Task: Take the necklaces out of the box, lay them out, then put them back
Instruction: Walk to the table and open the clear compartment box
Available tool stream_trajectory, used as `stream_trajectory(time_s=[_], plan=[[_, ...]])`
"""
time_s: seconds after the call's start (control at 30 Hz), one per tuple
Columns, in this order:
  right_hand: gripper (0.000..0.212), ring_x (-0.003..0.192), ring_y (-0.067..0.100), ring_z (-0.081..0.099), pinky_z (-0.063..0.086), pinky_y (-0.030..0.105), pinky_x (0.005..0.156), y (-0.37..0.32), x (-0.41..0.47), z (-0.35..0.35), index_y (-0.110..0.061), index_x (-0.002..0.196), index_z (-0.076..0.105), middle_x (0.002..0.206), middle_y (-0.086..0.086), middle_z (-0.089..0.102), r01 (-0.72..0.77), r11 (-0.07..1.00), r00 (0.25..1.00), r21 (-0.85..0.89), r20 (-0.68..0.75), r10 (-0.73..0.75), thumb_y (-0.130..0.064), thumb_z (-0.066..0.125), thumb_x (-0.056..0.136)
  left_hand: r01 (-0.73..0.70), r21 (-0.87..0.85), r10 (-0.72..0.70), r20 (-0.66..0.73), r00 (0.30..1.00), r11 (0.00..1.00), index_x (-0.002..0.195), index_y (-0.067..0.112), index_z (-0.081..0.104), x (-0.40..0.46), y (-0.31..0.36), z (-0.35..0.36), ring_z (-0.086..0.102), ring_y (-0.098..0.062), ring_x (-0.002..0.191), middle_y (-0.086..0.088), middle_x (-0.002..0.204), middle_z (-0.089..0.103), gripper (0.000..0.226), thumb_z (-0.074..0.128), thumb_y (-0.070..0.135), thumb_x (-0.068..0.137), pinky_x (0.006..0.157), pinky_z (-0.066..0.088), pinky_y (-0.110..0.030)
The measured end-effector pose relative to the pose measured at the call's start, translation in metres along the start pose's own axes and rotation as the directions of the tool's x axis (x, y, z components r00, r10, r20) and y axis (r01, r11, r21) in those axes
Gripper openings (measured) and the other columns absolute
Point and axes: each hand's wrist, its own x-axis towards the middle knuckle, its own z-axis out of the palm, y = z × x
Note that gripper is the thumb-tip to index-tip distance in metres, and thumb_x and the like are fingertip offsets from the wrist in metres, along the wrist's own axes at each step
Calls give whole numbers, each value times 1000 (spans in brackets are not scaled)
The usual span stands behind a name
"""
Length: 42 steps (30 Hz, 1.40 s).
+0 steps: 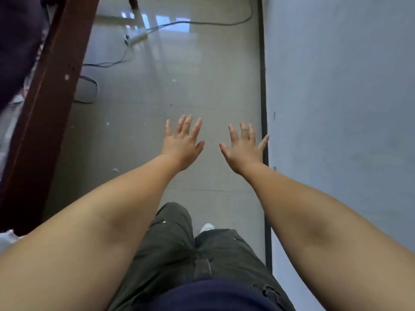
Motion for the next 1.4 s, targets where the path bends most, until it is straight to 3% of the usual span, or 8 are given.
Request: stream_trajectory(time_s=[0.3,0.6,0.83,1.13,1.4], plan=[[63,147,27,-7,-4,71,107,6,144,-42,-31,149,1,161,7,0,-45,999,999,1,-11,45,-55,22,95,-26,47,27,-6,1000,999,148,22,-5,154,-34,-37,-6,-22,145,-8,159,0,62,19,48,96,113,-6,-53],[63,146,26,-10,-4,70,108,-11,322,-151,-30,149,-1,160,7,-2,-116,993,993,29,6,116,-53,21,95,-65,43,63,37,997,997,148,24,-4,347,-78,-124,-6,-22,145,-8,159,2,62,21,48,96,113,-6,-54],[63,146,26,-9,-4,69,109,15,480,-216,-30,149,-2,161,8,-3,-121,991,992,51,-26,122,-53,22,96,-126,98,123,33,992,987,147,24,-6,511,-85,-170,-7,-22,145,-7,159,1,63,18,51,96,113,-6,-53],[62,146,25,-8,-3,69,109,86,703,-328,-29,150,0,161,7,-3,-26,999,999,-40,20,27,-51,23,96,76,-64,-77,-8,997,995,148,22,-3,732,-64,-249,-6,-21,145,-7,159,1,63,23,46,97,113,-6,-51],[61,146,24,-7,-3,68,110,64,906,-396,-30,149,-1,161,5,-2,60,995,998,-74,10,-59,-52,20,96,155,-106,-159,-28,987,982,148,24,-2,919,-105,-298,-4,-21,145,-6,159,3,61,22,48,97,114,-4,-52]])
